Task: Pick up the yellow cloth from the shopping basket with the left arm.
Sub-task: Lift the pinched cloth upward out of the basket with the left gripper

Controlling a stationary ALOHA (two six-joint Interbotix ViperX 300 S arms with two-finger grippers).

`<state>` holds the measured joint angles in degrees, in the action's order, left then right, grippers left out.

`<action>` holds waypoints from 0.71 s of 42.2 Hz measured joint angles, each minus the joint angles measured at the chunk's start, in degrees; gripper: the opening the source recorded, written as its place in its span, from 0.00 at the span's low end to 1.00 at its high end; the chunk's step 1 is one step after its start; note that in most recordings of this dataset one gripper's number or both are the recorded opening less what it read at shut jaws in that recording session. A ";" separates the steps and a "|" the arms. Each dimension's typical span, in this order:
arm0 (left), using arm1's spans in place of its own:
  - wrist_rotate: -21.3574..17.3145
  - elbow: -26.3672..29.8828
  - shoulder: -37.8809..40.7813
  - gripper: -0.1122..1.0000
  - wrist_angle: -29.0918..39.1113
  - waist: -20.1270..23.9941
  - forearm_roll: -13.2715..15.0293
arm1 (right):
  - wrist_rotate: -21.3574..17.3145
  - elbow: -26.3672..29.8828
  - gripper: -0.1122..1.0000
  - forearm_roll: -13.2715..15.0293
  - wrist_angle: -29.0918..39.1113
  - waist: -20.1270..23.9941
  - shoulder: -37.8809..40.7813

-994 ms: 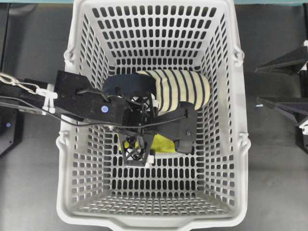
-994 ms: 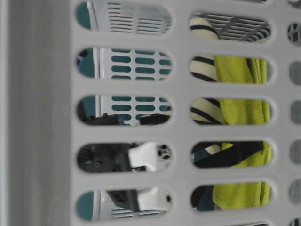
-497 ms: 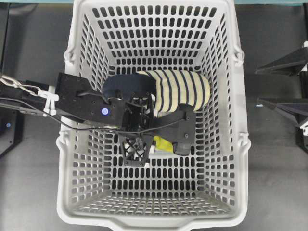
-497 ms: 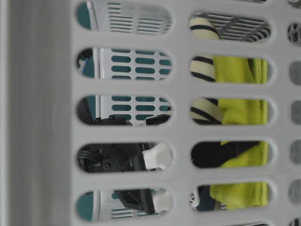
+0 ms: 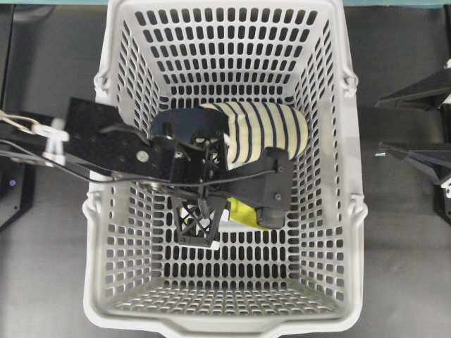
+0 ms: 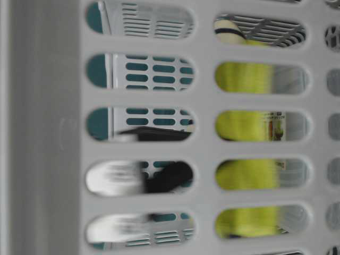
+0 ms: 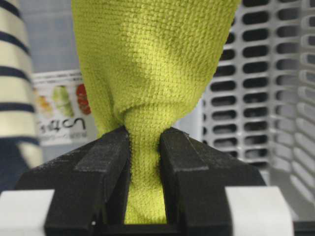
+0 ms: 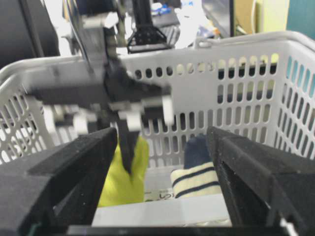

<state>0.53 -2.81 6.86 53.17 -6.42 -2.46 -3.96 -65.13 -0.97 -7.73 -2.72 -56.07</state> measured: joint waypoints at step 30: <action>0.00 29.18 -0.18 0.24 27.07 0.79 0.09 | 0.00 -1.05 0.73 -0.09 0.00 0.00 -1.76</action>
<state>0.53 26.37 6.68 80.24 -5.63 -2.37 -3.96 -66.18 -1.05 -7.73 -2.72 -57.83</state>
